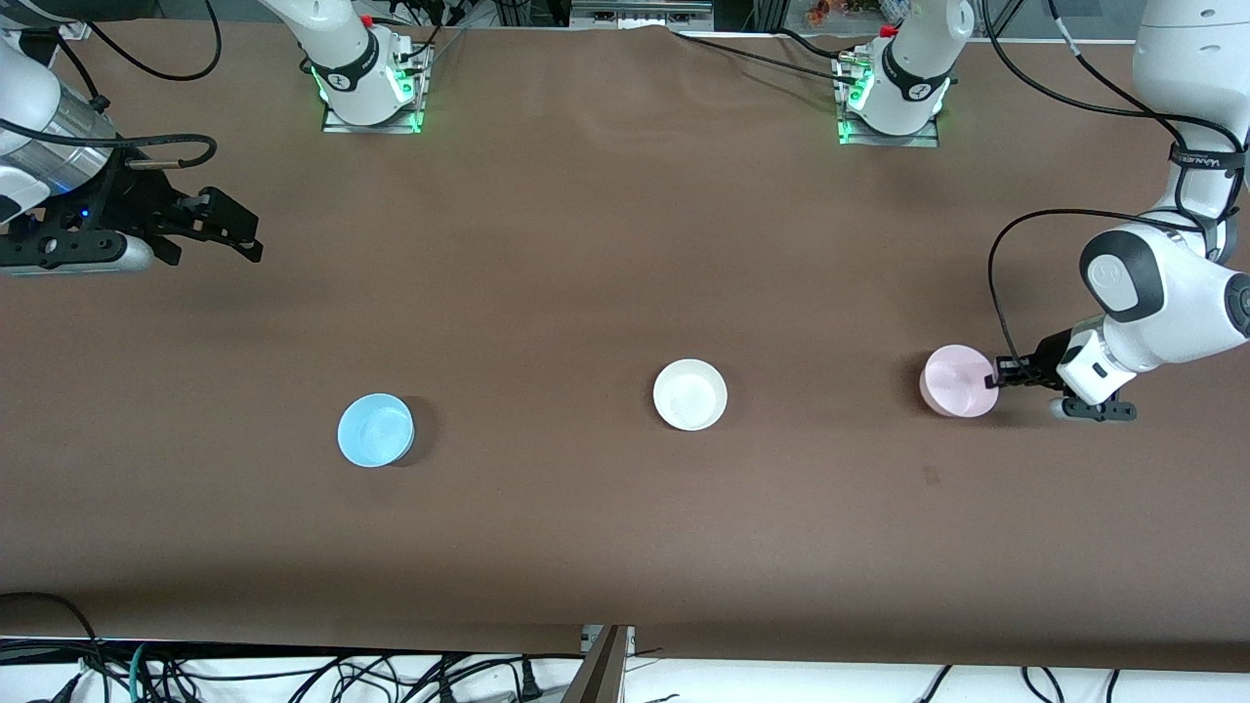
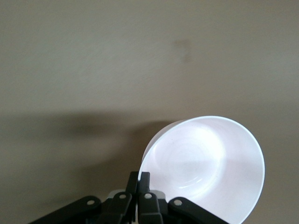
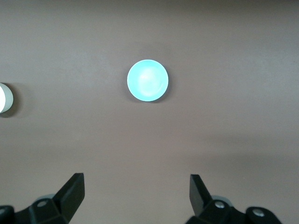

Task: Stack pink and blue bowls on white bowl
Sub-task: 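Carry the pink bowl onto the white bowl with the left gripper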

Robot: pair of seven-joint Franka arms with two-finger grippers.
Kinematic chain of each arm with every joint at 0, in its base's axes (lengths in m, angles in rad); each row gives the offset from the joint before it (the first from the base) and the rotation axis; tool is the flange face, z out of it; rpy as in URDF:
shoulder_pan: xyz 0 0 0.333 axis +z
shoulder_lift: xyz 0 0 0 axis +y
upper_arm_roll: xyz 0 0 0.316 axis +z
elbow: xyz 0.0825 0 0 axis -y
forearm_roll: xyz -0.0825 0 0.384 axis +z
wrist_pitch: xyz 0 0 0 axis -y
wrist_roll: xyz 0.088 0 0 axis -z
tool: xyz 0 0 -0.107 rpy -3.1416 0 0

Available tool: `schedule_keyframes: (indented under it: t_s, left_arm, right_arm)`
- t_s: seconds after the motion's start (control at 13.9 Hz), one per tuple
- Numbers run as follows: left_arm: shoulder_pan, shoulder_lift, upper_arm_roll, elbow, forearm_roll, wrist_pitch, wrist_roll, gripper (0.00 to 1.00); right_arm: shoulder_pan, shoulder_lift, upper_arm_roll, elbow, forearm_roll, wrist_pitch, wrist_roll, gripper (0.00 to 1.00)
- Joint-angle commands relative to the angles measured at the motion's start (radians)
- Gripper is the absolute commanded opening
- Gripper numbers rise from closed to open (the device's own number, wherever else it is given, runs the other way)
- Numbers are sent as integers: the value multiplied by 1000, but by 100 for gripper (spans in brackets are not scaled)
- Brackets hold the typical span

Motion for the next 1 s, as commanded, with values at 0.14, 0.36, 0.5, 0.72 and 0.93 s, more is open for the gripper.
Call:
schedule_keyframes:
  t_s: [0.14, 0.36, 0.5, 0.72, 0.93]
  left_arm:
    - [-88, -5, -122, 77, -20, -20, -211, 0]
    - [-154, 21, -193, 128, -14, -9, -419, 0]
    - [-212, 54, -204, 171, -12, -5, -504, 0]
    - [-320, 108, -204, 231, -5, -3, -599, 0]
    - [-393, 153, -204, 260, 72, 35, -697, 0]
  right_arm:
    - [-8, 16, 6, 23, 5, 6, -12, 99]
    - [-8, 45, 6, 23, 15, 14, -8, 99]
    - [-10, 80, 6, 23, 6, 17, 5, 99]
    - [-11, 158, 6, 28, 2, 9, -12, 99]
    - [-11, 161, 5, 26, -6, 17, -11, 99]
